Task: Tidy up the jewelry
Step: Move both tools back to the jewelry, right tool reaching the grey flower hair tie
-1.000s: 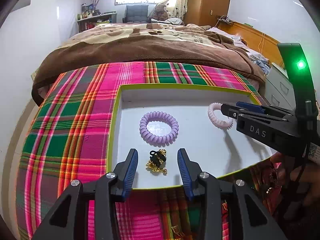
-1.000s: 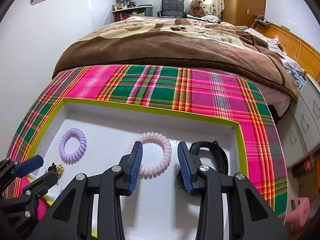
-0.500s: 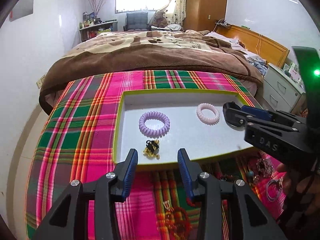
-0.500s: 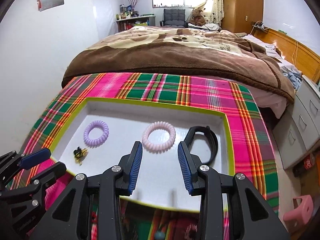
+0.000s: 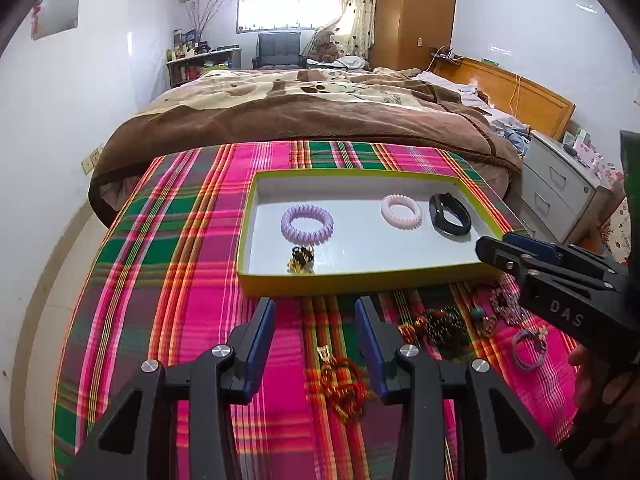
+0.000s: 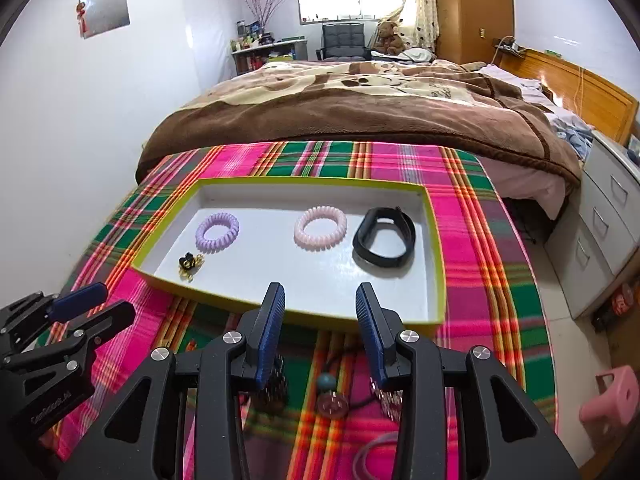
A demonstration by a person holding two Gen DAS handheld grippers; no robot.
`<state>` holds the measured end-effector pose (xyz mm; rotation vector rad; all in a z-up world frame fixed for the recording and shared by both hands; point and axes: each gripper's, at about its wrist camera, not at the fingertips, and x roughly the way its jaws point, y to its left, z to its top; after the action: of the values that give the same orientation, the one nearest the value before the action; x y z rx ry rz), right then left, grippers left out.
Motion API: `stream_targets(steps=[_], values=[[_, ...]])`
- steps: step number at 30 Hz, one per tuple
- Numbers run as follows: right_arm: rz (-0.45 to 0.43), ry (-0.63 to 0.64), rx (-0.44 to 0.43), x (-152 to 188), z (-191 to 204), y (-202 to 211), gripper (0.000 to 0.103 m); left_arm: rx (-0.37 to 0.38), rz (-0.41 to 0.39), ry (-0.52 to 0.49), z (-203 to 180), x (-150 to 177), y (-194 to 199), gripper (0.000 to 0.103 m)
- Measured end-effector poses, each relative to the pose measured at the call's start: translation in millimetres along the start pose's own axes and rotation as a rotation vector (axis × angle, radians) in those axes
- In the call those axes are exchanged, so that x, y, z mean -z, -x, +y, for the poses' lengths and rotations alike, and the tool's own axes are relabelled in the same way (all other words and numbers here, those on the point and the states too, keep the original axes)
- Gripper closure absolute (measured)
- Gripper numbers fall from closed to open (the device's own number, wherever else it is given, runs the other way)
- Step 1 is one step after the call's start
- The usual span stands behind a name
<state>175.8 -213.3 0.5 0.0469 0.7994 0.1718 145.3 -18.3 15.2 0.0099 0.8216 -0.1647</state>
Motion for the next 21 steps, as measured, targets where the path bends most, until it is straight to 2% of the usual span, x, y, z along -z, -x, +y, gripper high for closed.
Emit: stream_targets(steps=[4, 8, 11, 17, 21], values=[[-0.019, -0.013, 0.008, 13.5, -9.3, 16.1, 0.065, 0.015, -0.013, 0.017, 2.9, 10.0, 9.9, 0.062], [-0.021, -0.013, 0.058, 28.2, -18.4, 26.0, 0.063, 0.014, -0.020, 0.035, 8.7, 20.4, 18.0, 0.062], [-0.024, -0.023, 0.079, 40.7, -26.5, 31.5, 0.054, 0.009, -0.014, 0.052, 12.0, 25.9, 19.6, 0.062], [0.003, -0.067, 0.103, 62.5, -47.4, 37.8, 0.054, 0.042, -0.013, 0.061, 14.4, 35.5, 24.8, 0.062], [0.026, -0.075, 0.113, 73.4, -56.8, 40.3, 0.054, 0.092, 0.005, 0.122, 24.4, 45.9, 21.4, 0.062]])
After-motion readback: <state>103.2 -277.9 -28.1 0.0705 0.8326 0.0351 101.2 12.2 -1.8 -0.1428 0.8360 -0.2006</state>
